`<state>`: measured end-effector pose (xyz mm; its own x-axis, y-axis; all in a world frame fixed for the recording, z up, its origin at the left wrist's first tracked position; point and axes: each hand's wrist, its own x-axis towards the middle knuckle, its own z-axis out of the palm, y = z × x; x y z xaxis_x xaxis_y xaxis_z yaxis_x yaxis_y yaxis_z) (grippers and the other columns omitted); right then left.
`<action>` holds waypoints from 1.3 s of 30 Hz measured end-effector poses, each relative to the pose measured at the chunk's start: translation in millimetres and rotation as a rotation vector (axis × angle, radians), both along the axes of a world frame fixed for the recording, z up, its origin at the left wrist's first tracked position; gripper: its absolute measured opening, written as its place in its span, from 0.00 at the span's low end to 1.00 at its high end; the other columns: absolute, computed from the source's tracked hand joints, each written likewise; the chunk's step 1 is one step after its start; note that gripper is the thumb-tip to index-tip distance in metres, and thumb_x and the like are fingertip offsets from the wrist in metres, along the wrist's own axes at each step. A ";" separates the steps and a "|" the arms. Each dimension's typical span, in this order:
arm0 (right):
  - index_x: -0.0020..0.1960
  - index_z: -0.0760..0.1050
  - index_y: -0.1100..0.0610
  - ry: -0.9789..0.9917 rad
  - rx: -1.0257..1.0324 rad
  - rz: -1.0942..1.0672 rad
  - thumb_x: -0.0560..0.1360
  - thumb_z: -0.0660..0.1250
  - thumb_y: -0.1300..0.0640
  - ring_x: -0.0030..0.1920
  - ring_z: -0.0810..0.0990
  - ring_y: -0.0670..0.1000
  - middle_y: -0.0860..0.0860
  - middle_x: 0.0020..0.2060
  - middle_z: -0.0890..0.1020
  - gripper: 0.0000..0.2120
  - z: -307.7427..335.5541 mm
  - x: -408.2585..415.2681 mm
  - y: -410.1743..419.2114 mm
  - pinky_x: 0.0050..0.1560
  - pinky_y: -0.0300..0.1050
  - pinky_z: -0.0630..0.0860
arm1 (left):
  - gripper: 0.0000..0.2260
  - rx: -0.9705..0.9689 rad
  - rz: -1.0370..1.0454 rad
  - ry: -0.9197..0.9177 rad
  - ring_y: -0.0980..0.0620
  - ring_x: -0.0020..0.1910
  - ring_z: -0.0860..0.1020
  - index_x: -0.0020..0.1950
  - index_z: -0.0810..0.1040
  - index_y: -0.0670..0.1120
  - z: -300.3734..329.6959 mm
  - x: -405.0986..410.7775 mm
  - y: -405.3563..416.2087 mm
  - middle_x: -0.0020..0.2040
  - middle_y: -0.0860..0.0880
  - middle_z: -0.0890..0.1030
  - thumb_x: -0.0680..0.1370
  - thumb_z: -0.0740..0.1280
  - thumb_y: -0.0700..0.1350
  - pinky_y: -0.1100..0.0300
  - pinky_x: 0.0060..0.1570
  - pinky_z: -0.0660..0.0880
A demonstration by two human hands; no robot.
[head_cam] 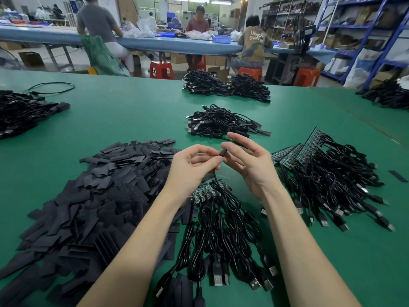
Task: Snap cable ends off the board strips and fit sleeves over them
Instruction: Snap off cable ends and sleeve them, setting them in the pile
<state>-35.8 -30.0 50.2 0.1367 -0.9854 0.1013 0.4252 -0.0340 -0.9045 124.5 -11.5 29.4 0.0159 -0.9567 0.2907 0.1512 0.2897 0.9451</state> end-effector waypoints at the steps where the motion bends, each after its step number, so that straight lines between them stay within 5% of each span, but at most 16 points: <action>1: 0.53 0.85 0.55 0.004 -0.003 0.000 0.73 0.74 0.67 0.44 0.85 0.53 0.58 0.45 0.86 0.12 0.2 -0.3 0.2 0.47 0.41 0.82 | 0.09 -0.001 0.001 -0.002 0.52 0.38 0.85 0.42 0.85 0.51 0.0 0.0 -0.2 0.40 0.45 0.86 0.73 0.77 0.36 0.62 0.43 0.80; 27: 0.55 0.84 0.59 0.052 -0.011 -0.070 0.74 0.74 0.66 0.43 0.84 0.53 0.58 0.42 0.85 0.11 3.9 3.1 -3.1 0.47 0.42 0.81 | 0.04 0.073 0.019 -0.085 0.51 0.41 0.85 0.44 0.84 0.50 -2.4 -0.8 -3.3 0.40 0.46 0.86 0.74 0.76 0.41 0.56 0.49 0.81; 30: 0.57 0.83 0.61 -0.012 0.000 -0.155 0.74 0.74 0.67 0.44 0.81 0.54 0.59 0.45 0.83 0.12 12.1 2.9 -5.1 0.46 0.40 0.81 | 0.05 0.163 -0.049 -0.183 0.51 0.46 0.84 0.49 0.83 0.47 1.9 -4.4 -3.0 0.43 0.48 0.86 0.75 0.76 0.45 0.62 0.51 0.80; 35: 0.54 0.82 0.60 -0.187 0.026 -0.312 0.75 0.73 0.68 0.44 0.81 0.53 0.54 0.41 0.84 0.10 18.0 0.3 -7.9 0.45 0.39 0.82 | 0.12 0.209 -0.218 -0.305 0.51 0.47 0.83 0.54 0.82 0.49 3.3 -7.9 1.3 0.49 0.47 0.87 0.73 0.78 0.43 0.53 0.59 0.79; 39: 0.60 0.80 0.59 -0.275 0.075 -0.423 0.76 0.73 0.63 0.45 0.83 0.54 0.55 0.46 0.85 0.12 16.9 -5.9 -12.1 0.44 0.40 0.83 | 0.18 0.173 -0.110 -0.282 0.48 0.47 0.86 0.57 0.77 0.52 14.1 -6.4 -7.3 0.48 0.50 0.87 0.72 0.79 0.43 0.50 0.58 0.79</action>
